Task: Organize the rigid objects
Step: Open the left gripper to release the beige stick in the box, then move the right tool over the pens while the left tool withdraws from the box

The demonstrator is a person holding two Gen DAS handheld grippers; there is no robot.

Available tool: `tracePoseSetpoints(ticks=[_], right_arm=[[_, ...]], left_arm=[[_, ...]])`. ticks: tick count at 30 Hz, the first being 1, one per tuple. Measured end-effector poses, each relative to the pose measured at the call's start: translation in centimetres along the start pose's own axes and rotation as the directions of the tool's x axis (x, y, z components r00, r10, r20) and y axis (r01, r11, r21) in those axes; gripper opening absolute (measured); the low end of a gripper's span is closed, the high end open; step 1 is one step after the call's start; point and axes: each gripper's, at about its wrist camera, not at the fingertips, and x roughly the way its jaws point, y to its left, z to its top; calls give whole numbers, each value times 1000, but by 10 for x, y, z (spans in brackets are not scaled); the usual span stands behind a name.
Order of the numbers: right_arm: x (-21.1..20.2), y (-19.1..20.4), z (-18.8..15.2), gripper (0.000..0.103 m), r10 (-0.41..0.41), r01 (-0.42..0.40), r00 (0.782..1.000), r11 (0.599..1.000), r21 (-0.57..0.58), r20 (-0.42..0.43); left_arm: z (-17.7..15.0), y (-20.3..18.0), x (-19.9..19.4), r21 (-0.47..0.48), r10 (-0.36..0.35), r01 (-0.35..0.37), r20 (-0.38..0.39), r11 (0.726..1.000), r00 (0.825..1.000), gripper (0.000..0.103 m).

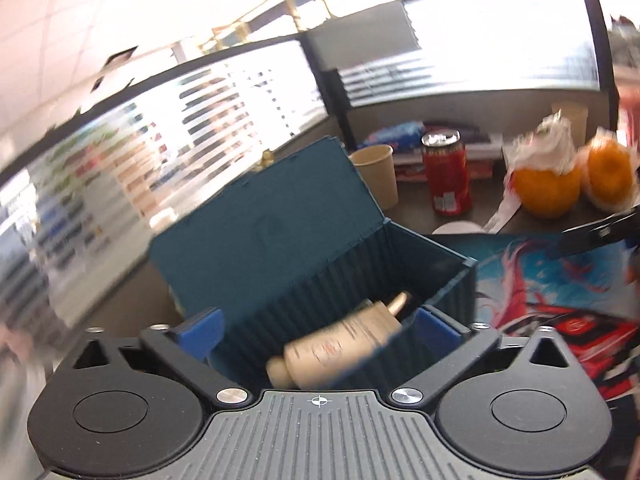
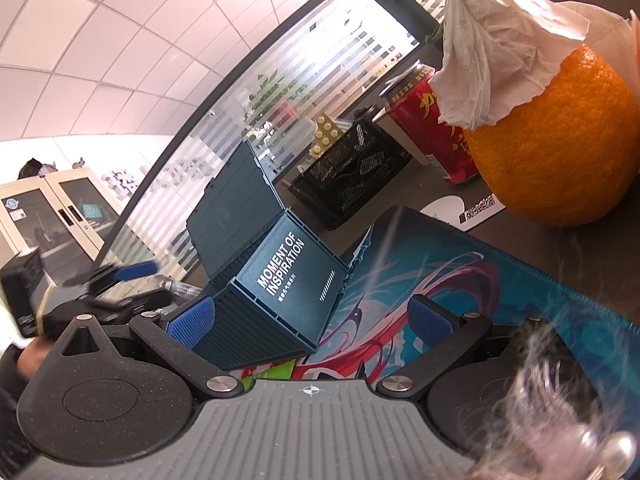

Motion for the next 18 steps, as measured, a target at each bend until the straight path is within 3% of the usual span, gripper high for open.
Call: tracePoseSetpoints(ticks=[3, 6, 10, 14, 18], right_arm=[[4, 2, -1, 103, -9, 9, 999, 1000, -12, -34], [14, 9, -2, 103, -8, 0, 992, 998, -64, -126], [36, 30, -9, 103, 15, -77, 956, 976, -203, -294], [60, 57, -22, 103, -29, -168, 899, 898, -406, -438], [76, 72, -30, 103, -80, -250, 862, 792, -557, -501]], left_arm=[[-26, 3, -17, -103, -20, 18, -17, 994, 1000, 103], [-52, 5, -35, -178, -11, 9, -8, 984, 1000, 103], [-85, 11, -56, -299, 26, -20, 13, 954, 1000, 103], [-118, 16, -64, -421, 43, -44, -13, 906, 999, 103], [-142, 16, -70, -498, 77, -85, -37, 863, 996, 103]])
